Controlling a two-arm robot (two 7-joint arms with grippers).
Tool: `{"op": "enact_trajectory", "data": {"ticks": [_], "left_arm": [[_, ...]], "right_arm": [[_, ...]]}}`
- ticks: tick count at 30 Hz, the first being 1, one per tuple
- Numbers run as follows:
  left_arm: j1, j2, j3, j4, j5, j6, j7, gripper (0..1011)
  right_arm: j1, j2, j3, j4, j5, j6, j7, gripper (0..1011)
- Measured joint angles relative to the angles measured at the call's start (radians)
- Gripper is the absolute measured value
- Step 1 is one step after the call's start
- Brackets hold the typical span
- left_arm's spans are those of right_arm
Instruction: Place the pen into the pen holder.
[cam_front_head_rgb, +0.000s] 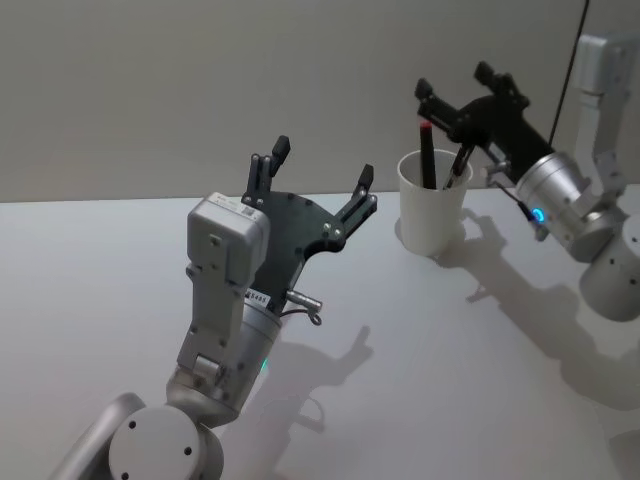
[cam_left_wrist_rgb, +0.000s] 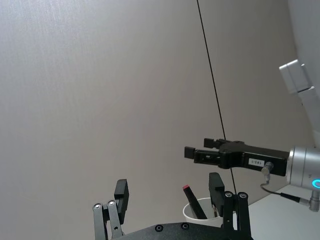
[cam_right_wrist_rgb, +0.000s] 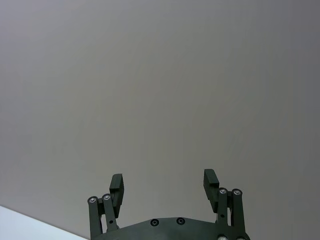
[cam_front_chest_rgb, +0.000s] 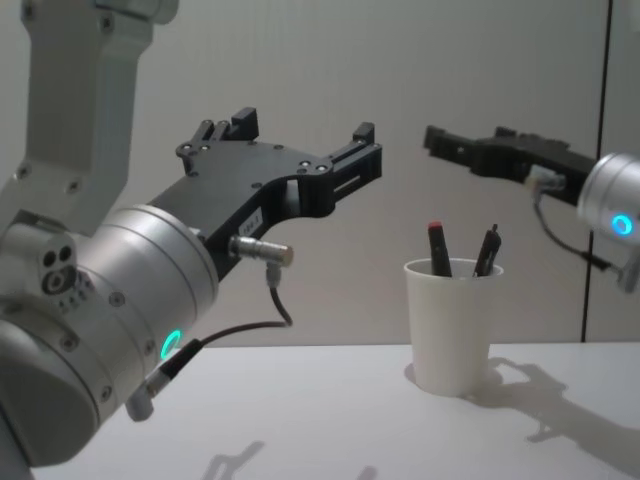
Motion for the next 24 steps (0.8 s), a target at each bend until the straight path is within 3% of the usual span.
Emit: {"op": "enact_trajectory", "data": {"ticks": [15,24], "left_arm": [[0.000,0.000,0.000,0.000,0.000,0.000,0.000,1001],[-0.003,0.003,0.000,0.002,-0.001,0.007,-0.001,1001]], "right_arm": [[-0.078,0.087,0.076,-0.124,-0.015,0.032,-0.105,1002],[-0.114,0.128,0.116,-0.160,-0.016,0.054,-0.156,1002]]}}
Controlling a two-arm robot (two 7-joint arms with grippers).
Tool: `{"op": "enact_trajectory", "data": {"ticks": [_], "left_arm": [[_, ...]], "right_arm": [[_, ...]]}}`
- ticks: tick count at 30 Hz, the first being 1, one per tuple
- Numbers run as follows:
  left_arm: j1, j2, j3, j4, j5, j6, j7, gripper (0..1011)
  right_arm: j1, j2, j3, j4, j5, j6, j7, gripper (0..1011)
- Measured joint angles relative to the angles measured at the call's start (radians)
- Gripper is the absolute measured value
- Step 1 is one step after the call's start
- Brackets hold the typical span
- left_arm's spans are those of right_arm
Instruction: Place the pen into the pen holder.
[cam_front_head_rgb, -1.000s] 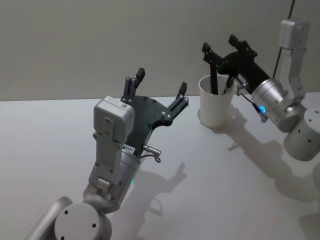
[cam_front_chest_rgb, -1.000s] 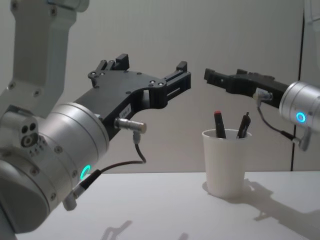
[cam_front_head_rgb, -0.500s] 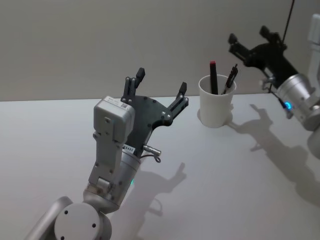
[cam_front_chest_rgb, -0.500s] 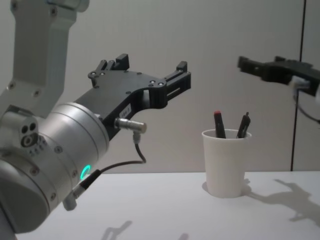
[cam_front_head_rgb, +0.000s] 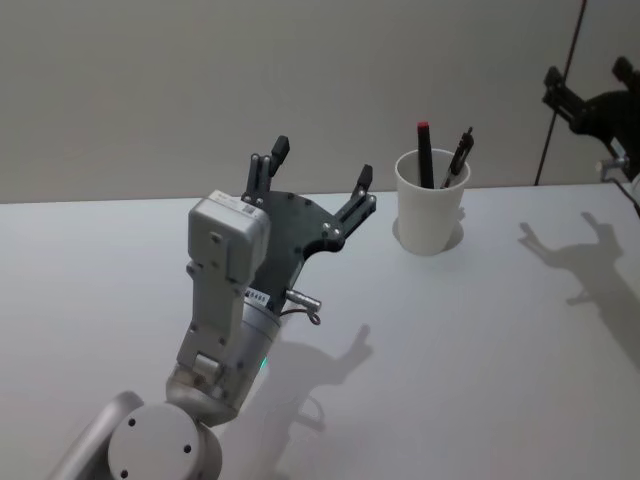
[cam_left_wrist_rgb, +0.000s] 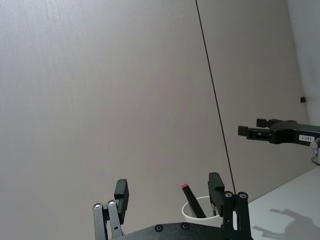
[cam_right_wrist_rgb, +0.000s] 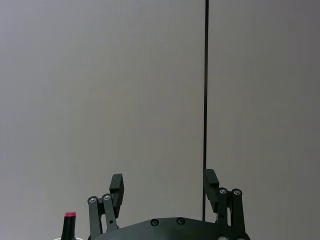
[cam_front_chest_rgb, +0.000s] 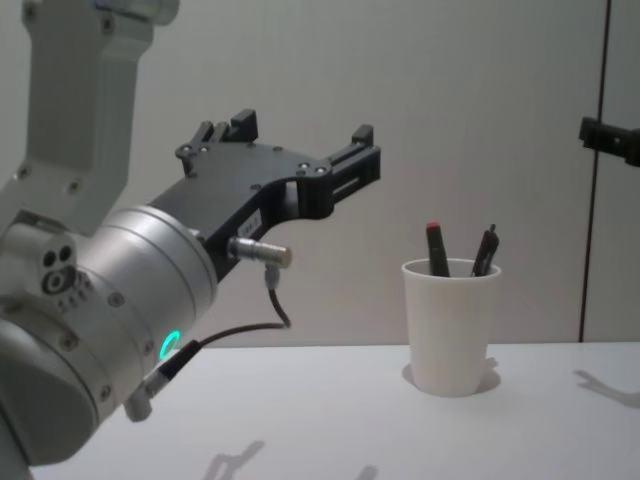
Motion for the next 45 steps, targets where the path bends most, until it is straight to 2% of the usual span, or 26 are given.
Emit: {"op": "enact_trajectory", "data": {"ticks": [7,13,19,25,45], "left_arm": [[-0.025,0.025,0.003,0.015,-0.017,0.052,-0.010,1001],[-0.063,0.062,0.008,0.038,-0.046,0.132,-0.026,1001],[-0.104,0.103,0.014,0.062,-0.076,0.218,-0.043,1001],[-0.124,0.124,0.017,0.074,-0.092,0.262,-0.052,1001],[-0.131,0.131,0.018,0.079,-0.097,0.276,-0.055,1001]], "right_arm": [[-0.014,0.002,-0.002,-0.014,-0.001,0.004,-0.001,1001],[-0.051,0.007,-0.007,-0.050,-0.007,0.013,-0.008,1002],[-0.109,0.015,-0.014,-0.110,-0.015,0.030,-0.019,1001],[-0.175,0.025,-0.023,-0.175,-0.025,0.049,-0.032,1002],[-0.366,0.052,-0.047,-0.367,-0.052,0.102,-0.068,1001]]}}
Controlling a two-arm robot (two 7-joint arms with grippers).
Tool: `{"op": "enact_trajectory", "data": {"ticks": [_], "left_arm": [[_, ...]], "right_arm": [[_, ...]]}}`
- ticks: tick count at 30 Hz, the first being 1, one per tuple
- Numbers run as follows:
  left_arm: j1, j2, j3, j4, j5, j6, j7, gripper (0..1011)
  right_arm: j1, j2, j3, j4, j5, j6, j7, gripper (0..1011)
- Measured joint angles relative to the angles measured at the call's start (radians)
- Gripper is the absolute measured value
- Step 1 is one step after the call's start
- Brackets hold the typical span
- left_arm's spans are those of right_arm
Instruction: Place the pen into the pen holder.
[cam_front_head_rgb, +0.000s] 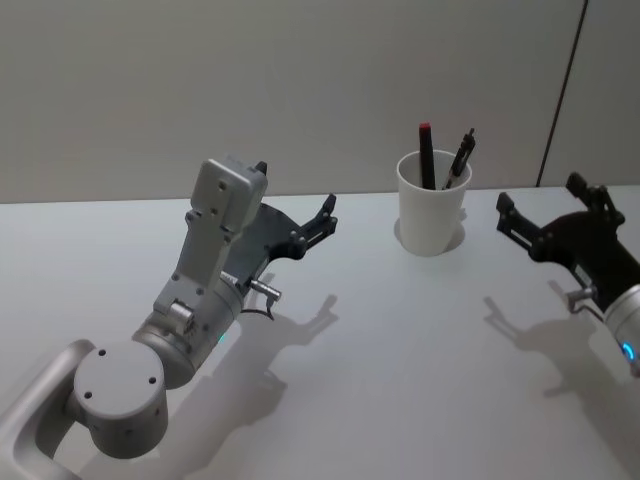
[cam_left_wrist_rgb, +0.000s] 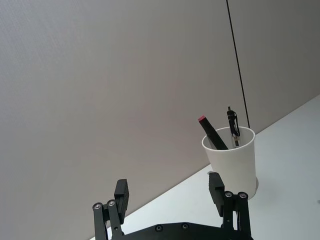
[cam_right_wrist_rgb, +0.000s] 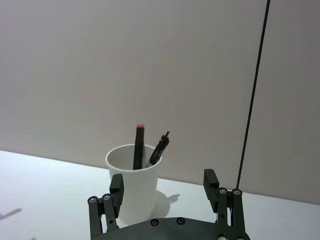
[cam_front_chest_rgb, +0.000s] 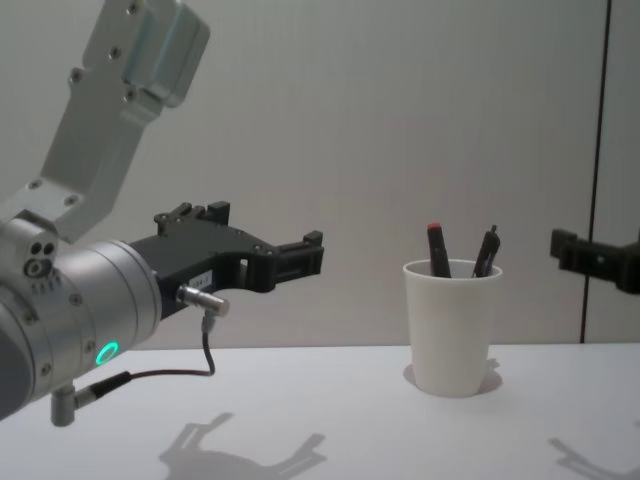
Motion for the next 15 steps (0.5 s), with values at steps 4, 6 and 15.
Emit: {"op": "enact_trajectory", "data": {"ticks": [4,6,15], "left_arm": [[0.000,0.000,0.000,0.000,0.000,0.000,0.000,1001],[0.000,0.000,0.000,0.000,0.000,0.000,0.000,1001],[0.000,0.000,0.000,0.000,0.000,0.000,0.000,1001]], "right_arm": [[-0.035,0.005,-0.004,-0.036,-0.005,0.010,-0.006,1002],[-0.051,0.007,-0.006,-0.051,-0.007,0.014,-0.010,1002],[-0.077,0.011,-0.009,-0.077,-0.011,0.021,-0.015,1001]]}}
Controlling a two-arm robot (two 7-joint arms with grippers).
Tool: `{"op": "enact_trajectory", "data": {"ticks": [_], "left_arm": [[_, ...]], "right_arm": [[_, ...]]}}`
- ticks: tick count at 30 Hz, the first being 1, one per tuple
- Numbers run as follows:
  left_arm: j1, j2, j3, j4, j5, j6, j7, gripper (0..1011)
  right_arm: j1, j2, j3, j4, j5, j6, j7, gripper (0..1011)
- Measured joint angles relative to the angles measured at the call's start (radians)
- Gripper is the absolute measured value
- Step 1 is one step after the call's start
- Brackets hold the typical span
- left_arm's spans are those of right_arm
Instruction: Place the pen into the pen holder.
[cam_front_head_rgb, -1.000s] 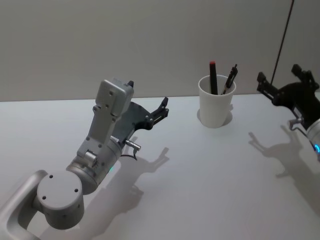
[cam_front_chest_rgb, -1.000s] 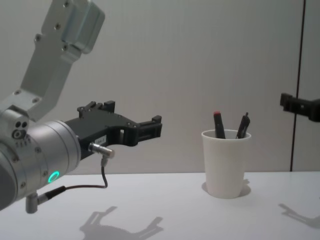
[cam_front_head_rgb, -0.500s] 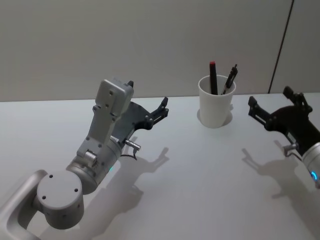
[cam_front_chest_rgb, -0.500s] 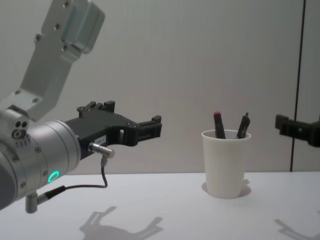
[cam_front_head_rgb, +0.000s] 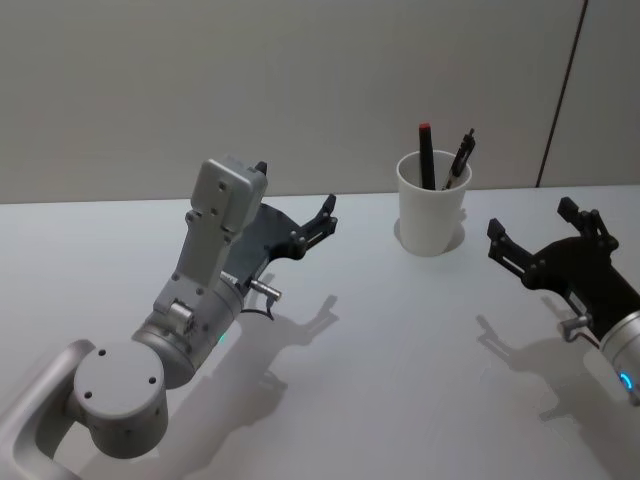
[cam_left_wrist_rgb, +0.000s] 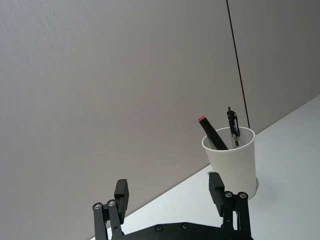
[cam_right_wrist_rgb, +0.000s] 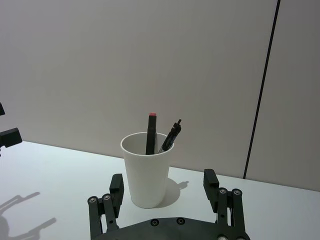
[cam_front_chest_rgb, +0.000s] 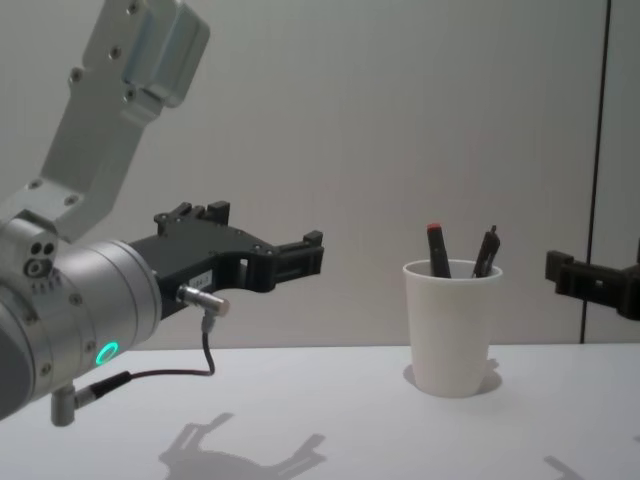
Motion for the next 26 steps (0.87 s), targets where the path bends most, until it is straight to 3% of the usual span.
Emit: {"op": "enact_trajectory", "data": {"ticks": [26], "left_arm": [[0.000,0.000,0.000,0.000,0.000,0.000,0.000,1001]], "right_arm": [[0.000,-0.001,0.001,-0.001,0.000,-0.001,0.000,1002]]}}
